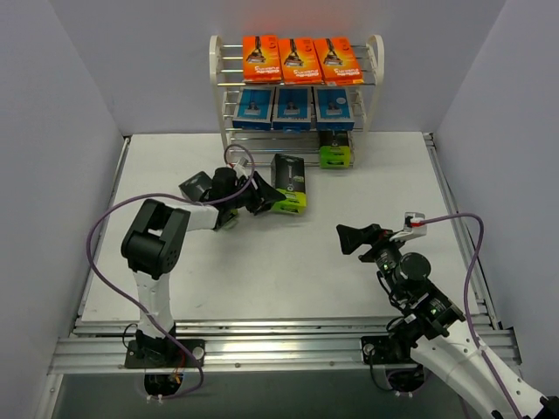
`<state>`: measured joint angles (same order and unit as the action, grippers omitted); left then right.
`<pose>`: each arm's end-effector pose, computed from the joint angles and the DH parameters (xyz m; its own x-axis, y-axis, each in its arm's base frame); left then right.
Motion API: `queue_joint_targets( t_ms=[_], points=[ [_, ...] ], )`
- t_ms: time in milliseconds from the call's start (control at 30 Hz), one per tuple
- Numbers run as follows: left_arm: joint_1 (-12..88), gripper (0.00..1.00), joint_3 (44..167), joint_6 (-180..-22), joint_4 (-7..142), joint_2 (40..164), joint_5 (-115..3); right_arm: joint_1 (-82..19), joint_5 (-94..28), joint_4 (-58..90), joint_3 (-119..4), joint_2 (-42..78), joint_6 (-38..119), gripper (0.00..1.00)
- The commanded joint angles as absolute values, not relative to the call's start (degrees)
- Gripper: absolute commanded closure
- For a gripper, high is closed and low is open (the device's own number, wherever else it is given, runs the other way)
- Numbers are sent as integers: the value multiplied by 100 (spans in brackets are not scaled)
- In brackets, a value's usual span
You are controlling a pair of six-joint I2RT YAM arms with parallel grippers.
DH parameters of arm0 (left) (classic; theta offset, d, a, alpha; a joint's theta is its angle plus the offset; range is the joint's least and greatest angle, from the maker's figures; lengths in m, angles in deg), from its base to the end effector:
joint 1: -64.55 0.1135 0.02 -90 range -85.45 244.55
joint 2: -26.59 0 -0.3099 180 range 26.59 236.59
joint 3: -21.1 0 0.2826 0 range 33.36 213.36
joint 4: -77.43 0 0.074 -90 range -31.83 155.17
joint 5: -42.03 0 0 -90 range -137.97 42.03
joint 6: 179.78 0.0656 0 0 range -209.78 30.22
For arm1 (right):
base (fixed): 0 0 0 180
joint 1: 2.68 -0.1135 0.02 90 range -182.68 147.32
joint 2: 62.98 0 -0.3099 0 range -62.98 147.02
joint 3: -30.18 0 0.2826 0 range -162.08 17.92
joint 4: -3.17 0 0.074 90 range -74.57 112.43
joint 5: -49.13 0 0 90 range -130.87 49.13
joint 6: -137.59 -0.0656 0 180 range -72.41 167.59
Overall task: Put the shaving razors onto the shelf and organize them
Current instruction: Place the shaving razor onto shelf
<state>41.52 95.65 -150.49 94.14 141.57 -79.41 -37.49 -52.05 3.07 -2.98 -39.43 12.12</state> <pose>0.4329 -0.2212 0.1589 -0.8555 -0.4449 -0.2649 0.0554 0.4300 -0.9011 0.1312 0.0757 0.3078 -0.1211 0.6091 -0.7838 -0.4087 0.6890 0.5986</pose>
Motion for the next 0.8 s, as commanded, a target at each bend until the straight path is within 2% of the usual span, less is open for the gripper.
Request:
queue_joint_targets(
  t_ms=[0,400,767],
  points=[
    [4187,98,10261,-14832,9823,14199,-7961,-3696,-5309,137,-519,-3863,1419,0],
    [4249,98,11904,-14568,9198,15139,-7847,-3477,-5063,-109,-317,-3591,1568,0],
    [4222,98,12775,-14682,9198,15781,-7803,-2932,-4404,-540,-116,-3240,1533,0]
  ],
)
